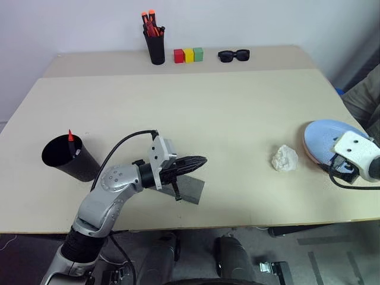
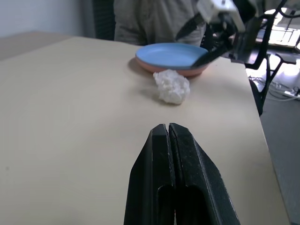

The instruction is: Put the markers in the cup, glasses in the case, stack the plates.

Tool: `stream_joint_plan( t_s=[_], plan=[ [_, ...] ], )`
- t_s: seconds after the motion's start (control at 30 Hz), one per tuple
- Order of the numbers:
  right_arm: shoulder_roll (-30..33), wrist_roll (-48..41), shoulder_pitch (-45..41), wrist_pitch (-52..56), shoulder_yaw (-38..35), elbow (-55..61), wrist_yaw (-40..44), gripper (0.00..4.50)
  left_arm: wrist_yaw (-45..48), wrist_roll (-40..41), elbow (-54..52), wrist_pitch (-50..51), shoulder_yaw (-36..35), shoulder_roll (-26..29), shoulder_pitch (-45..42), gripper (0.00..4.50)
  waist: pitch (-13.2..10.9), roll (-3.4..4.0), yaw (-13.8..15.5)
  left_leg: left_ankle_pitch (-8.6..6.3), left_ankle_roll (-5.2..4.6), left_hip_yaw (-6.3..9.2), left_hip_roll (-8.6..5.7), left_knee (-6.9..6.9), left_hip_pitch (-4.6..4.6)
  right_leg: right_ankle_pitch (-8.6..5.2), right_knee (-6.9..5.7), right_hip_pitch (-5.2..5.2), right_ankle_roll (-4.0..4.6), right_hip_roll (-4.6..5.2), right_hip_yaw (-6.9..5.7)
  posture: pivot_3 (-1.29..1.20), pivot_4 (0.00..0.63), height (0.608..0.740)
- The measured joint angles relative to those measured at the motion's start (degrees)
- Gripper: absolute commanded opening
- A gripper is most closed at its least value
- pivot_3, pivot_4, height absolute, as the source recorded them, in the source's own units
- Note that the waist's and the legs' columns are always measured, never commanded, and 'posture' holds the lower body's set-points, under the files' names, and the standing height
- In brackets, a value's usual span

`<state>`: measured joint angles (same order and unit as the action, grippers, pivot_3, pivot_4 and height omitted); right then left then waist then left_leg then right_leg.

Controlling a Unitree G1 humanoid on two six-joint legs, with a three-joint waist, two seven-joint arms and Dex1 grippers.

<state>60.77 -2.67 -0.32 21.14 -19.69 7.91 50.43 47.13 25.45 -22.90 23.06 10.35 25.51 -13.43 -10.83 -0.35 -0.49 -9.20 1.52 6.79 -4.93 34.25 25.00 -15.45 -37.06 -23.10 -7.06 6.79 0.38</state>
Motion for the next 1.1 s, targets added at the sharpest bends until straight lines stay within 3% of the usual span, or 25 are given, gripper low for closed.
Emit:
stream_joint_plan(
  t_s=[0.2, 0.37, 0.47, 0.67, 0.7, 0.93, 1.07, 1.1],
  plan=[
    [-5.39, -8.36, -0.53, 7.78, 1.97, 7.53, 1.83, 3.95, -1.3, -0.94, 0.24, -0.05, 0.04, -1.22, 0.03, 0.0, 0.0, -0.08, 0.74, -0.03, -0.05, 0.03, 0.0, 0.04, 0.01, 0.0, 0.08, 0.03, -0.01, 0.01, 0.02, 0.0, 0.15, 0.74],
    [-7.17, -6.03, -0.72, 7.71, 7.99, 5.1, -1.32, 3.95, -2.56, -1.26, -0.51, 0.13, 0.23, -2.01, 0.22, 0.0, 0.0, -0.09, 1.19, -0.04, -0.06, -0.01, -0.01, 0.05, 0.01, 0.0, 0.1, 0.0, -0.01, 0.02, 0.12, 0.0, 0.15, 0.74],
    [-7.49, -5.09, -0.93, 7.17, 9.73, 2.66, -2.25, 3.09, -3.59, -1.24, -2.28, 0.42, 0.24, -2.04, 0.46, 0.0, 0.0, -0.09, 1.24, -0.04, -0.07, -0.01, -0.02, 0.05, 0.01, 0.0, 0.1, 0.0, -0.01, 0.02, 0.14, 0.0, 0.15, 0.74],
    [-7.01, -4.23, -0.31, 4.42, 9.6, 1.9, -2.86, 0.13, -4.27, -1.21, -3.13, 1.44, 0.59, -2.04, 0.63, 0.0, 0.0, -0.08, 1.19, -0.04, -0.07, -0.06, -0.01, 0.04, 0.01, 0.0, 0.09, -0.01, -0.02, 0.0, 0.14, 0.0, 0.15, 0.74],
    [-6.82, -4.15, -0.22, 4.11, 9.52, 1.91, -2.93, 0.02, -4.27, -1.2, -3.12, 1.47, 0.71, -2.05, 0.62, 0.0, 0.0, -0.08, 1.2, -0.04, -0.07, -0.07, -0.01, 0.04, 0.01, 0.0, 0.09, -0.01, -0.02, 0.0, 0.14, 0.0, 0.15, 0.74],
    [-3.74, -2.69, -3.78, 5.0, 3.59, 1.55, -6.69, 0.02, -3.3, -1.2, -1.8, 1.06, 0.52, -1.87, 0.06, 0.0, 0.01, -0.06, 1.11, -0.04, -0.07, -0.08, -0.01, 0.04, 0.01, 0.01, 0.08, -0.03, -0.02, 0.0, 0.18, 0.0, 0.15, 0.74],
    [0.32, 2.23, -7.96, 4.71, 2.52, -5.95, -11.72, 0.02, -2.43, -0.65, -2.16, 0.69, -1.2, -0.11, 1.99, 0.0, 0.01, -0.08, 1.18, -0.05, -0.08, -0.16, -0.01, 0.03, 0.0, 0.0, 0.12, -0.02, -0.01, 0.0, 0.17, 0.0, 0.15, 0.74],
    [0.58, 3.44, -8.49, 4.69, 2.96, -8.4, -12.52, 0.42, -2.06, -0.05, -2.34, 0.8, -1.74, 0.62, 3.11, 0.0, 0.01, -0.08, 1.18, -0.06, -0.09, -0.15, -0.01, 0.02, 0.01, 0.0, 0.13, -0.03, 0.0, 0.01, 0.18, 0.0, 0.15, 0.74]
  ],
)
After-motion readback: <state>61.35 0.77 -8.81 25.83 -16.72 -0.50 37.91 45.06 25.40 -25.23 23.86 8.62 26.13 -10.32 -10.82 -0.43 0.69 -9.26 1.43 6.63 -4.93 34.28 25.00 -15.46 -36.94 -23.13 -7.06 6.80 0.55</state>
